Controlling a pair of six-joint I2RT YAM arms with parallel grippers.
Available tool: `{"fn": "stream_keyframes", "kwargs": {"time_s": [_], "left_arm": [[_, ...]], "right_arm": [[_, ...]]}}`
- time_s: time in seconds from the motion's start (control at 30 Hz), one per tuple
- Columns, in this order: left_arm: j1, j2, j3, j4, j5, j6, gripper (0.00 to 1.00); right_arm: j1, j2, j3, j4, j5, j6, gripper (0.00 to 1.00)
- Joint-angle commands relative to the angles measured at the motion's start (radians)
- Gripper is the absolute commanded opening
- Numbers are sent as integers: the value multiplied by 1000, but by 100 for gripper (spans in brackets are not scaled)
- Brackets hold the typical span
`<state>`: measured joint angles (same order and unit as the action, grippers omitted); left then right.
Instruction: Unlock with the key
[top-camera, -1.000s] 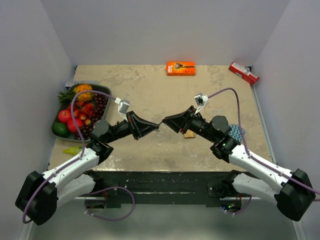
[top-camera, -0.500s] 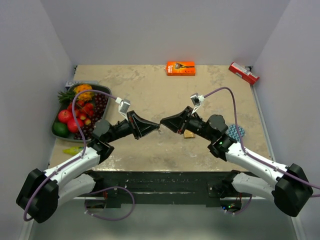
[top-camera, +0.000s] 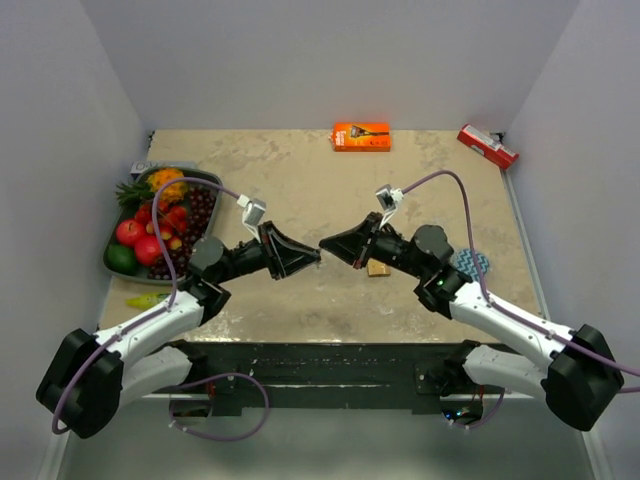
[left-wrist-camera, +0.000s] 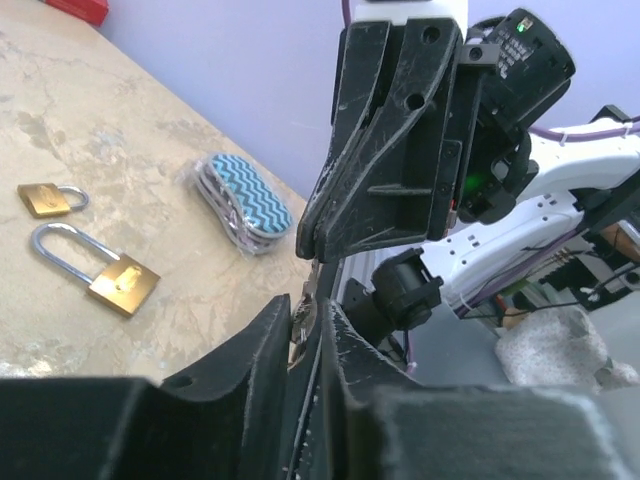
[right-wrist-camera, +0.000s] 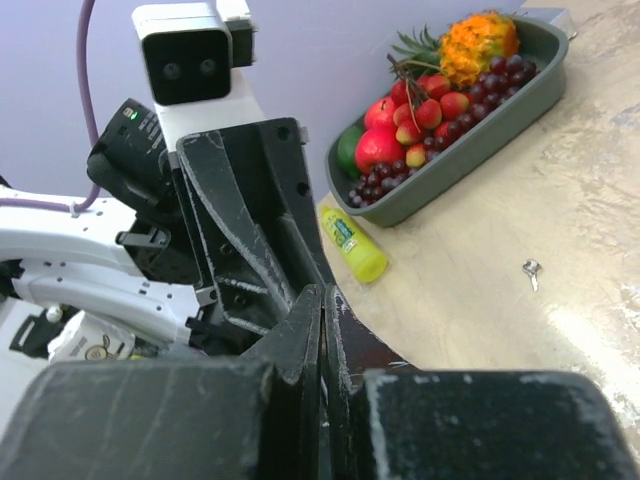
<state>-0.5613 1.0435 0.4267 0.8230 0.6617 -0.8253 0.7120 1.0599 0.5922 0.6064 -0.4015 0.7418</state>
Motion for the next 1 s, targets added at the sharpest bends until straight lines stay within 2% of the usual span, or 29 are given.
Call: {"fn": "stream_keyframes", "kwargs": {"time_s": [0.0,0.07,0.1,0.2,0.27,0.4,0.57,0.63,0.8,0.97], "left_arm": [[-5,6,46,-4,88,44,50],[-6,-8,84,-110,114,119,67],[-5,-17,98,-160,116,153,73],[-5,-51,153,-356,98,296,78],[-6,-65,185,-459,92,368,79],[-6,-66,236,-565,101,449,79],[-6,-56,285,-654,108,524,75],[-5,-51,293,-671,118,535,73],[-5,-43,287,-671,173,537,60],[-5,-37,273,-656,196,526,59]], "right_arm": [[3,8,128,-148,-40,-132,0],[4,17,178,-250,-48,-188,0],[3,23,239,-367,-54,-259,0],[3,63,348,-585,-82,-381,0],[4,80,371,-635,-109,-401,0],[4,126,449,-765,-174,-450,0],[3,155,483,-809,-249,-461,0],[4,158,492,-812,-263,-464,0],[4,158,500,-813,-287,-463,0],[3,158,501,-800,-326,-450,0]]}}
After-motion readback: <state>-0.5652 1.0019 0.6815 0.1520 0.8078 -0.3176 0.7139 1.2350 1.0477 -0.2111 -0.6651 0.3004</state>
